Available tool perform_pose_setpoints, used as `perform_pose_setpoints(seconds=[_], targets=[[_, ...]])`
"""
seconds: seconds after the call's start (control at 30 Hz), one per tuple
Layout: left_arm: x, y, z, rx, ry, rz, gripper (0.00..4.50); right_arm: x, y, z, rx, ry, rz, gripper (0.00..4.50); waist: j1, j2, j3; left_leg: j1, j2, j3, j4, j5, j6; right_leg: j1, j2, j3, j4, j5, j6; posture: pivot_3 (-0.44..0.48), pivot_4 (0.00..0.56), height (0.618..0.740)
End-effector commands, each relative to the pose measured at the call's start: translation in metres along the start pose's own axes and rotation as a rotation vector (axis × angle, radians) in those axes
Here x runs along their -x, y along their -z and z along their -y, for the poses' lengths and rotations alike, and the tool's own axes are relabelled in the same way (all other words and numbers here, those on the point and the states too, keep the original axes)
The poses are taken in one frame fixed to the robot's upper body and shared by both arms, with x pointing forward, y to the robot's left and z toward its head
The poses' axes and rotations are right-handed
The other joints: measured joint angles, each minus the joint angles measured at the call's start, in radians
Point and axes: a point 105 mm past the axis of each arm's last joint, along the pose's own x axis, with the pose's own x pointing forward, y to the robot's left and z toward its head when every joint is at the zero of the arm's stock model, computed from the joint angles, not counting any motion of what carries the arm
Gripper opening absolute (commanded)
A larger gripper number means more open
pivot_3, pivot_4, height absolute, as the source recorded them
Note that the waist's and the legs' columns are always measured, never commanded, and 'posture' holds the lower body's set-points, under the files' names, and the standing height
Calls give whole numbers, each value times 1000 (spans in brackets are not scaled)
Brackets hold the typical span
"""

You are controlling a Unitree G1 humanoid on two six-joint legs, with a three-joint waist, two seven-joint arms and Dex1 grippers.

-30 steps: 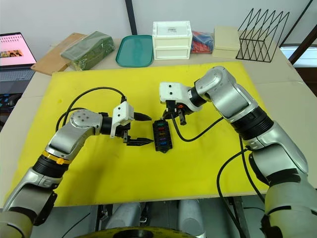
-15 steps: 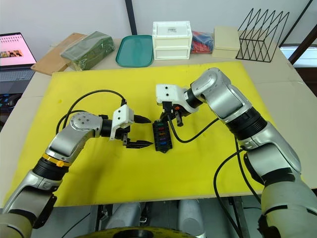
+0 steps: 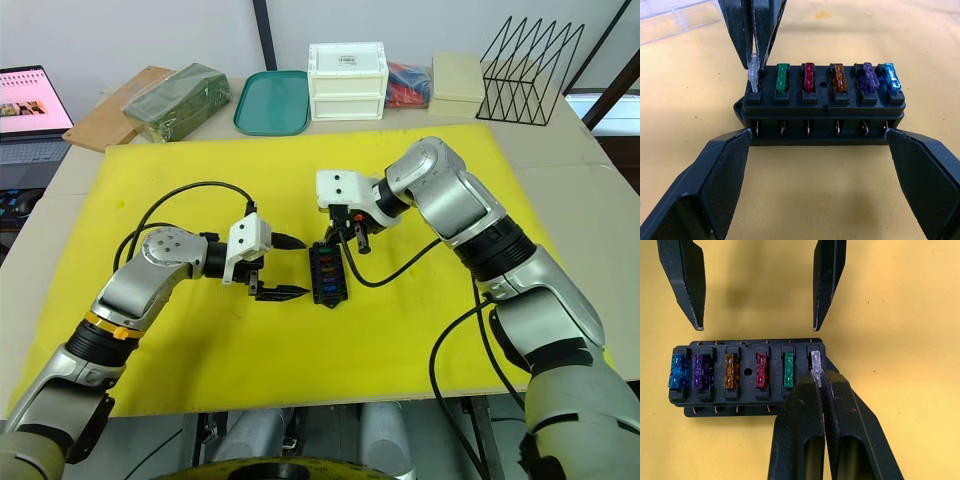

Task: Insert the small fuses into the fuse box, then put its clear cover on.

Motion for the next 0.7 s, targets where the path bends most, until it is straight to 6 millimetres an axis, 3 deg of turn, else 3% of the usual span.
perform_pose_setpoints(seconds=[0.03, 0.7], targets=[[3, -9, -1, -42, -13, 21, 4483, 14, -13, 9, 39, 51, 28, 0, 0, 0, 0, 0, 0, 0, 0, 0, 0, 0, 0, 0, 0, 0, 0, 0, 150, 740], [3, -11, -2, -44, -31, 23, 4483, -2, 3, 5, -39, -2, -3, 0, 0, 0, 0, 0, 0, 0, 0, 0, 0, 0, 0, 0, 0, 0, 0, 0, 150, 740]])
